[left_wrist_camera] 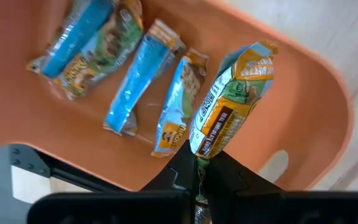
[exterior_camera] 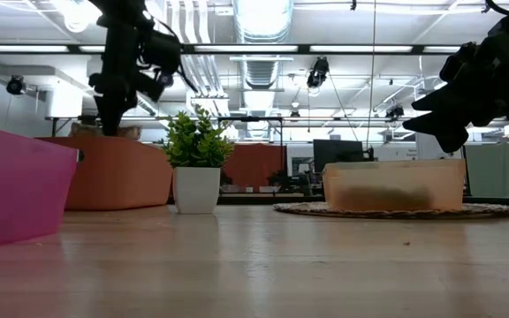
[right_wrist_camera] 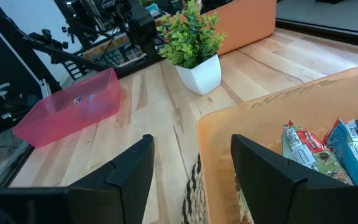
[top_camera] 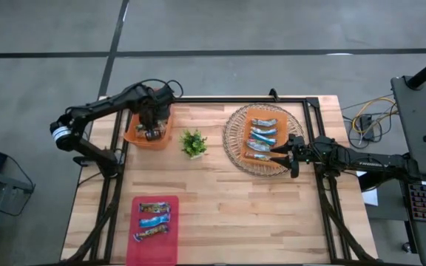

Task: Pick and place Granola Bars by type
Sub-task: Put the yellow granola bar into the left orange bin

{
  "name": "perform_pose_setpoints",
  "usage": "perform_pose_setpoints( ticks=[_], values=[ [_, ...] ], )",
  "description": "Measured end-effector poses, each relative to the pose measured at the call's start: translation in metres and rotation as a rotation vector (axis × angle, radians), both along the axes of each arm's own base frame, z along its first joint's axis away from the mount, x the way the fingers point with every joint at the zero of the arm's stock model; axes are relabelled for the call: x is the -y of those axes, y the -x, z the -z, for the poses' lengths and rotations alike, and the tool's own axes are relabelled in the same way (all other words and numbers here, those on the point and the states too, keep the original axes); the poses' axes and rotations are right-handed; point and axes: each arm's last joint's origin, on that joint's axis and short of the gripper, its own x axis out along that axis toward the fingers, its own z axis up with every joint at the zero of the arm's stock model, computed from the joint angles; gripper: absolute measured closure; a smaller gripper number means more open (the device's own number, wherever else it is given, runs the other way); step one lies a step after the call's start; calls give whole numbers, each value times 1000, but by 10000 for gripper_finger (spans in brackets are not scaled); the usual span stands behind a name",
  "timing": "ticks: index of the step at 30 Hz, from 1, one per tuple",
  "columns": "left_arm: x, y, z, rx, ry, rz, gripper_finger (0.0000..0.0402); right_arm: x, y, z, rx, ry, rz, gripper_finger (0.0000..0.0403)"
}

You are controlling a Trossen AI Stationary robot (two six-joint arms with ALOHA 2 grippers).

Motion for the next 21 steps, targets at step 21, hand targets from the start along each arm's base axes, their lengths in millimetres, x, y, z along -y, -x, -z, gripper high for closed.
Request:
perform_pose_setpoints(
  ticks=[21],
  values=[
    [-6,16,57,-17,65,36,401,0,0,0,0,0,0,199]
  ],
)
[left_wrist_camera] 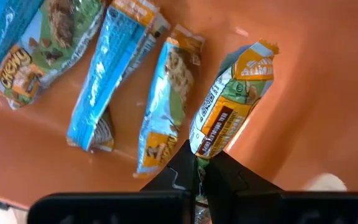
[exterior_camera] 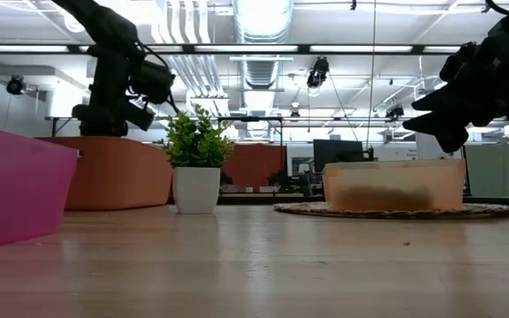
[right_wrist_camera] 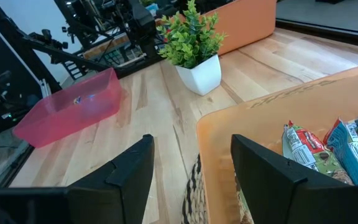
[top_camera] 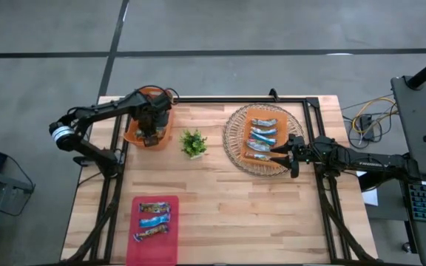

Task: Pick and place Granola Bars by type
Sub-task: Put the yellow granola bar into the left orange bin, then return to Home Position

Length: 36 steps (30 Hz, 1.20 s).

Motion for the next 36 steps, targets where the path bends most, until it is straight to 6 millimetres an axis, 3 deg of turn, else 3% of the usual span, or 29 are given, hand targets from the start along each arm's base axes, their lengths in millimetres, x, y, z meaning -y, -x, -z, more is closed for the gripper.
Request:
perform_pose_setpoints(
  ticks=[20,28,36],
  values=[
    [-4,12,11,-8,63,10,393,0,0,0,0,0,0,199],
    [-3,12,11,6,82,-46,325,0,0,0,0,0,0,199],
    [-6,9,3,31,59,-130,214,0,0,0,0,0,0,199]
  ],
)
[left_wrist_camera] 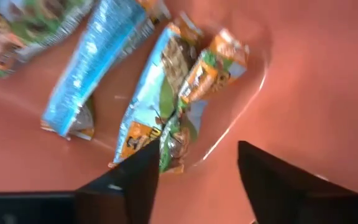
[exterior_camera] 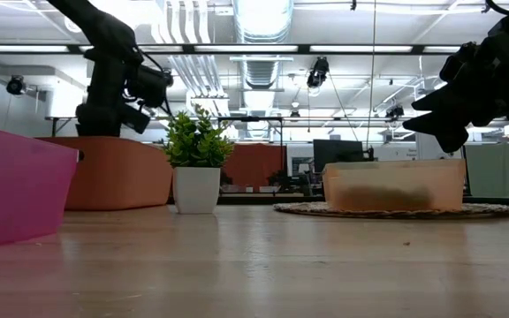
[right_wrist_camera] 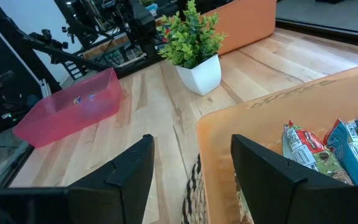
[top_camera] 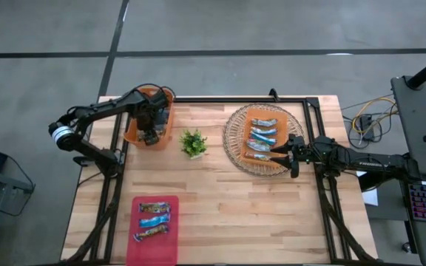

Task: Pick and place Granola Bars by type
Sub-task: Return to Home Position

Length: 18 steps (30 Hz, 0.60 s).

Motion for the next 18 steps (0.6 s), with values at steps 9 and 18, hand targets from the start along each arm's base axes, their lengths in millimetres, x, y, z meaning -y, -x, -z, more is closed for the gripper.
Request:
perform_pose_setpoints(
  ticks=[9,18],
  values=[
    [4,-14,-39,130,-51,-24,105,0,0,0,0,0,0,199],
    [16,-40,-94,312,-143,2,95,0,0,0,0,0,0,199]
  ],
)
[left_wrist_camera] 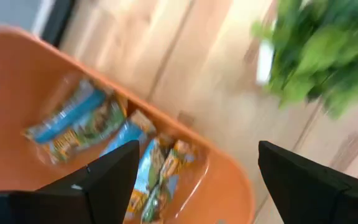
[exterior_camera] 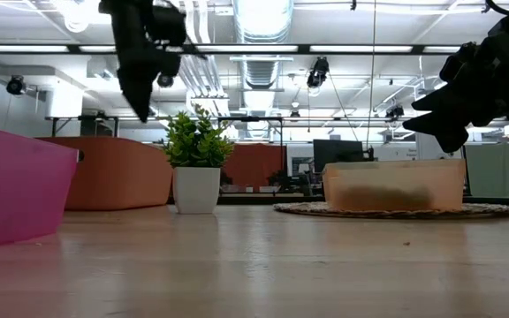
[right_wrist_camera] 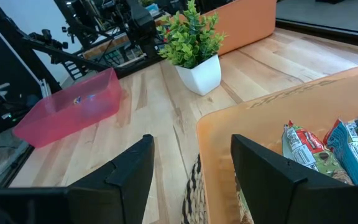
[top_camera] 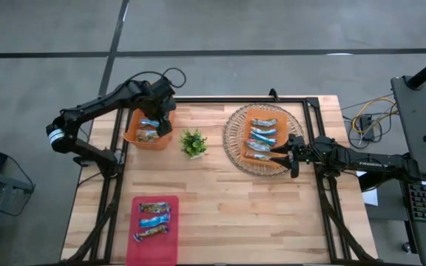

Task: Pick and place Granola Bars by type
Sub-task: Return to Home Position

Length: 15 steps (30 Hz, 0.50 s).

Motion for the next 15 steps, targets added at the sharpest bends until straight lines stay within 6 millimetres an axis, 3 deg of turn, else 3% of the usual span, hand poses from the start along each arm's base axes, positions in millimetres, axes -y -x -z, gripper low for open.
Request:
perform_pose_setpoints(
  ticks=[5,15],
  values=[
    [9,-12,-26,101,-34,-13,95,0,0,0,0,0,0,199],
    [35,-44,-55,398,-121,53,95,0,0,0,0,0,0,199]
  ],
)
